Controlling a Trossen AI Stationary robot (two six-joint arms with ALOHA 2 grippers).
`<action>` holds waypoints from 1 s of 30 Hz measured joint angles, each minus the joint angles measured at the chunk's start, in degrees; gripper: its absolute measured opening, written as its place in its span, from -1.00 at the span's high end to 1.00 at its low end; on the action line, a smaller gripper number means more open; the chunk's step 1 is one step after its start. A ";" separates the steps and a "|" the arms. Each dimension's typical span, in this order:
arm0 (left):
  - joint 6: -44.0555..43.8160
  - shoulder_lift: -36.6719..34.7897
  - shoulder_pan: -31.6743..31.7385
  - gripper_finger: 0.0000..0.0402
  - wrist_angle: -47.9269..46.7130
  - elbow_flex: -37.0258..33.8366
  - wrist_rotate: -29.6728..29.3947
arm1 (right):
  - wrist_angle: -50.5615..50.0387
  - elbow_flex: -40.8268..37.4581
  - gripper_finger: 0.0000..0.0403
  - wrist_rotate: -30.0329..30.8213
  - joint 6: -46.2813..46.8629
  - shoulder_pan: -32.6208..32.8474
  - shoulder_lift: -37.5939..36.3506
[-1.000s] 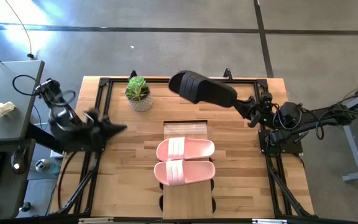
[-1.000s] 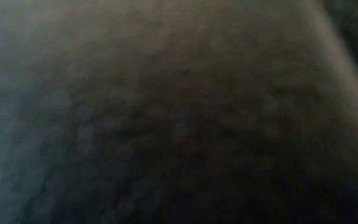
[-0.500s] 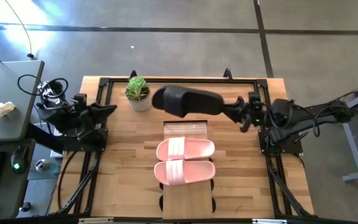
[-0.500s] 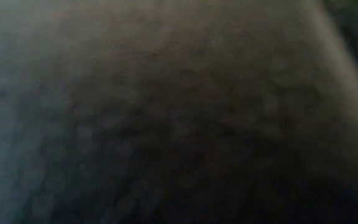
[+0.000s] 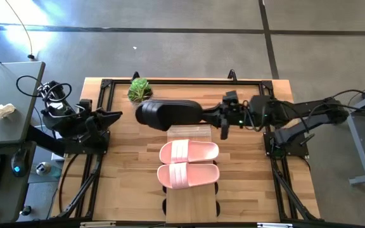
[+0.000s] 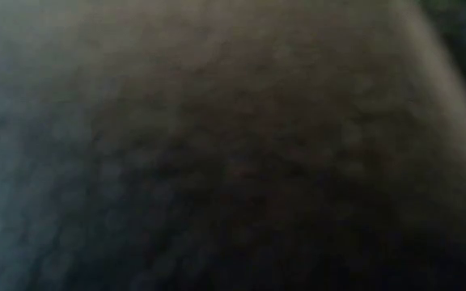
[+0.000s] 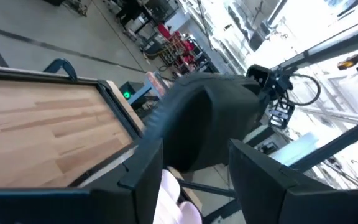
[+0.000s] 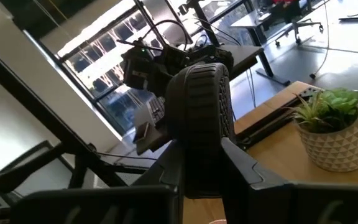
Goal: Pick and place slides into the shelf
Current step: Put the black slipper under the shelf
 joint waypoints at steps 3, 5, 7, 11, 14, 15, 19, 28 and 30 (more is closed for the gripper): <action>-0.15 0.63 0.00 0.15 -0.53 0.00 0.81 | -1.96 4.20 0.81 -0.26 -0.68 -0.02 3.11; -0.76 1.23 0.00 0.15 -1.55 0.00 1.33 | -2.91 6.25 0.81 -0.78 -1.09 0.00 4.59; -2.59 1.45 0.00 0.15 -3.58 0.00 1.55 | -3.72 7.97 0.81 -1.54 -1.64 0.00 5.86; -6.74 1.97 0.00 0.15 -6.97 0.00 1.49 | -3.70 9.92 0.81 -2.62 -1.73 0.02 7.36; -7.61 2.85 0.00 0.15 -7.52 -0.02 2.73 | -3.56 10.27 0.81 -2.01 -1.65 -0.04 7.72; -7.64 3.08 0.00 0.15 -7.52 -0.02 3.32 | -3.68 10.27 0.81 -1.79 -1.61 -0.09 7.76; -7.68 4.46 0.00 0.15 -7.39 -0.02 3.41 | -3.59 10.25 0.81 -1.27 -0.62 -0.11 7.77; -9.12 6.74 0.00 0.15 -7.31 -0.02 2.19 | -2.29 10.25 0.81 -2.19 -0.12 -0.39 7.91; -9.12 7.11 0.00 0.15 -7.26 -0.02 1.93 | -2.21 10.25 0.81 -2.39 0.39 -0.39 7.97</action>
